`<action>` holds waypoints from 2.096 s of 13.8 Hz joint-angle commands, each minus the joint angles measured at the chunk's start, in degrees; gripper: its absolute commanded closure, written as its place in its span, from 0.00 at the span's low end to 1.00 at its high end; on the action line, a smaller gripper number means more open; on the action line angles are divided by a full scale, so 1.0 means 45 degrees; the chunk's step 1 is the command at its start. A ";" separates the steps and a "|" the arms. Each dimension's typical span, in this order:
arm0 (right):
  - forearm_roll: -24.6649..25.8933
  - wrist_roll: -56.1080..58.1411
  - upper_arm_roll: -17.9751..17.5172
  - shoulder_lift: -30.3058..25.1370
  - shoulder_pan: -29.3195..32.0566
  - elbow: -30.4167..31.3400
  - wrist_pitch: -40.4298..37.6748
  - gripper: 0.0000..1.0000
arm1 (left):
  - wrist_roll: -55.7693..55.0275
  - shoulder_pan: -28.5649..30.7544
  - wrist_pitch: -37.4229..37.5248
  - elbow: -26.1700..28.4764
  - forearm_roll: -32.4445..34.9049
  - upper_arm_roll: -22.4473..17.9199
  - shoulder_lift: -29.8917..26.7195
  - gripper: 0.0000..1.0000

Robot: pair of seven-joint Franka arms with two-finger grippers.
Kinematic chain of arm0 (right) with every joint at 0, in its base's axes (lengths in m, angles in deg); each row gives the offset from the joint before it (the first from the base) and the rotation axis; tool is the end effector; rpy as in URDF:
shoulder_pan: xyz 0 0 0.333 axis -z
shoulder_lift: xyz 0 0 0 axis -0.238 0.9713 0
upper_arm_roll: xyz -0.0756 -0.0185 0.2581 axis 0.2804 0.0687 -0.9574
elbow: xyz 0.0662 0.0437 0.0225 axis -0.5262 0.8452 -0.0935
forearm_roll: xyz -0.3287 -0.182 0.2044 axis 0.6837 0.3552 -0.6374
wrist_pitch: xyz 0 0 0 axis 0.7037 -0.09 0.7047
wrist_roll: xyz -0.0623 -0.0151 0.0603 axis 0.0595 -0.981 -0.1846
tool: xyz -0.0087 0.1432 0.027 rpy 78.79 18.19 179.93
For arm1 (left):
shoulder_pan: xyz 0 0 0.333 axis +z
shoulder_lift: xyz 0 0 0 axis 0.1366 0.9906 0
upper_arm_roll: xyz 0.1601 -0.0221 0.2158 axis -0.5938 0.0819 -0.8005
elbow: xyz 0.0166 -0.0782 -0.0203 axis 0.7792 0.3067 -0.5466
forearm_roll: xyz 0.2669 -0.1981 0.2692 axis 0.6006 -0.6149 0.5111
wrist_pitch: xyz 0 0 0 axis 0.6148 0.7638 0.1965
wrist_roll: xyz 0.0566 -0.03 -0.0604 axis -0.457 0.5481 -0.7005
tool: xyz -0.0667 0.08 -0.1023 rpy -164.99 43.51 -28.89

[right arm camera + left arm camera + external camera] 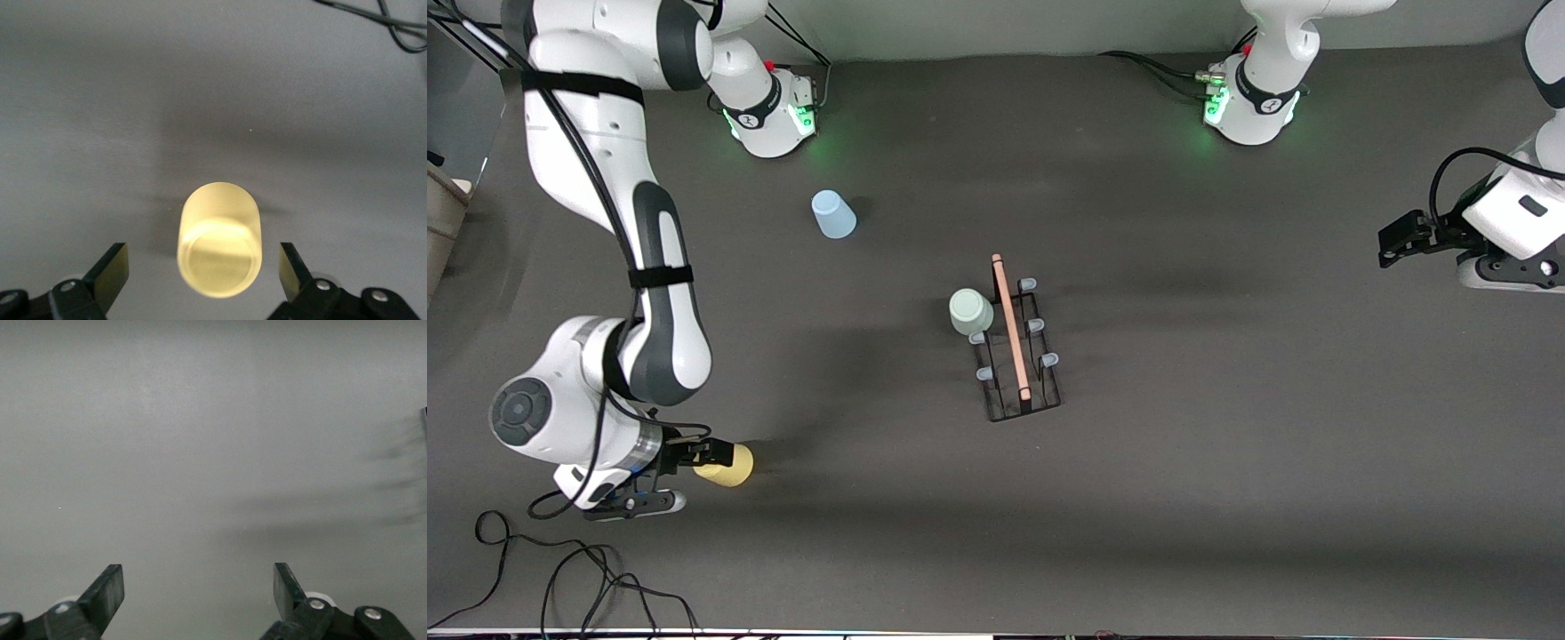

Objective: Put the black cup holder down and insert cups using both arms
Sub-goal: 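Move the right gripper to the yellow cup and grasp it, then carry the yellow cup with the right gripper onto a rack peg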

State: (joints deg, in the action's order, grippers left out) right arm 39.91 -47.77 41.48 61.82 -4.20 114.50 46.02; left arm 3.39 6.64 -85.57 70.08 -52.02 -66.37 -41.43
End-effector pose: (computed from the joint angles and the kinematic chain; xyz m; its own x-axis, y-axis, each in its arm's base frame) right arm 0.7361 -0.0004 0.1759 0.9924 0.1071 0.0608 0.1069 -0.9942 0.0061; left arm 0.5737 -0.0045 0.4634 0.9963 -0.0845 -0.0188 -0.0846 -0.9964 -0.0096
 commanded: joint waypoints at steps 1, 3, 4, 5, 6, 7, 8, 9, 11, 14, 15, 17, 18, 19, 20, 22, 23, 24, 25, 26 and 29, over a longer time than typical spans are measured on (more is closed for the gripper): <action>-0.0403 0.0491 0.0058 0.0418 0.0028 -0.0017 0.0487 0.00 | 0.0161 -0.0043 -0.0059 0.0173 0.0140 -0.0026 -0.0169 0.00; -0.0578 0.0471 0.0058 0.0693 0.0028 -0.0017 0.0665 0.05 | 0.0141 -0.0082 -0.0020 0.0193 0.0140 -0.0026 -0.0149 0.00; -0.0715 0.0490 0.0058 0.0752 0.0066 0.0002 0.0646 0.29 | 0.0141 -0.0121 -0.0020 0.0193 0.0140 -0.0026 -0.0149 0.00; -0.0716 0.0491 0.0058 0.0753 0.0086 0.0196 0.0626 0.52 | 0.0141 -0.0141 0.0000 0.0193 0.0140 -0.0026 -0.0149 0.00; -0.0735 0.0471 0.0058 0.0714 0.0067 0.0391 0.0626 0.67 | 0.0141 -0.0141 0.0019 0.0193 0.0140 -0.0026 -0.0149 0.00; -0.0735 0.0394 0.0058 0.0617 0.0067 0.0470 0.0549 0.73 | 0.0160 -0.0122 0.0019 0.0193 0.0140 -0.0026 -0.0149 0.00; -0.0735 0.0277 0.0077 0.0442 0.0047 0.0491 0.0413 0.75 | 0.0161 -0.0122 0.0019 0.0193 0.0140 -0.0026 -0.0149 0.00; -0.0735 0.0218 0.0116 0.0034 0.0047 0.0491 0.0140 0.79 | 0.0141 -0.0102 0.0019 0.0193 0.0140 -0.0026 -0.0149 0.00; -0.0541 -0.0656 0.0407 -0.0999 -0.0050 0.0452 -0.1319 0.80 | 0.0161 -0.0044 0.0019 0.0193 0.0140 -0.0026 -0.0169 0.00; 0.0917 -0.2821 0.0995 -0.3048 -0.0809 0.0393 -0.3683 0.81 | 0.0141 -0.0063 0.0019 0.0173 0.0140 -0.0026 -0.0169 0.00; 0.1563 -0.3661 0.0995 -0.3713 -0.1025 0.0393 -0.4367 0.84 | 0.0141 -0.0063 0.0019 0.0173 0.0140 -0.0026 -0.0169 0.00; 0.2115 -0.5787 0.0976 -0.4867 -0.1629 0.0374 -0.5735 0.84 | 0.0141 -0.0044 0.0019 0.0173 0.0140 -0.0026 -0.0169 0.00; 0.2116 -0.7036 0.0976 -0.5182 -0.2000 0.0277 -0.6263 0.84 | 0.0141 -0.0043 0.0019 0.0173 0.0140 -0.0026 -0.0169 0.00; 0.2097 -0.8518 0.0956 -0.5243 -0.2506 -0.0014 -0.6771 0.84 | 0.0141 -0.0043 0.0019 0.0173 0.0140 -0.0026 -0.0169 0.00; 0.2039 -1.0234 0.0898 -0.5243 -0.3014 -0.0288 -0.7221 0.84 | 0.0141 -0.0043 0.0019 0.0193 0.0140 -0.0026 -0.0169 0.00; 0.1921 -1.3633 0.0859 -0.5069 -0.4399 -0.0543 -0.7226 0.84 | 0.0141 -0.0043 0.0019 0.0193 0.0140 -0.0026 -0.0169 0.00; 0.1805 -1.5390 0.0839 -0.4816 -0.4947 -0.0834 -0.7110 0.84 | 0.0141 -0.0043 0.0019 0.0193 0.0140 -0.0026 -0.0149 0.00; 0.1572 -1.7264 0.0839 -0.4156 -0.5455 -0.1514 -0.7070 0.84 | 0.0160 -0.0043 0.0000 0.0193 0.0140 -0.0026 -0.0149 0.00; 0.1434 -1.8617 0.0820 -0.3395 -0.5847 -0.2488 -0.7011 0.84 | 0.0141 -0.0043 -0.0039 0.0193 0.0140 -0.0026 -0.0149 0.00; 0.1239 -1.9849 0.0819 -0.2750 -0.6238 -0.3232 -0.6991 0.84 | 0.0141 -0.0043 -0.0059 0.0193 0.0140 -0.0026 -0.0149 0.00; 0.1101 -2.2511 0.0761 -0.1593 -0.7098 -0.4294 -0.5805 0.84 | 0.0161 -0.0024 -0.0098 0.0193 0.0140 -0.0026 -0.0130 0.00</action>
State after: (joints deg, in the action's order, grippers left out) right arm 46.14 -142.88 44.15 49.58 -35.19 101.45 18.35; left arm 3.41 6.60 -85.58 70.44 -51.99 -66.35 -41.41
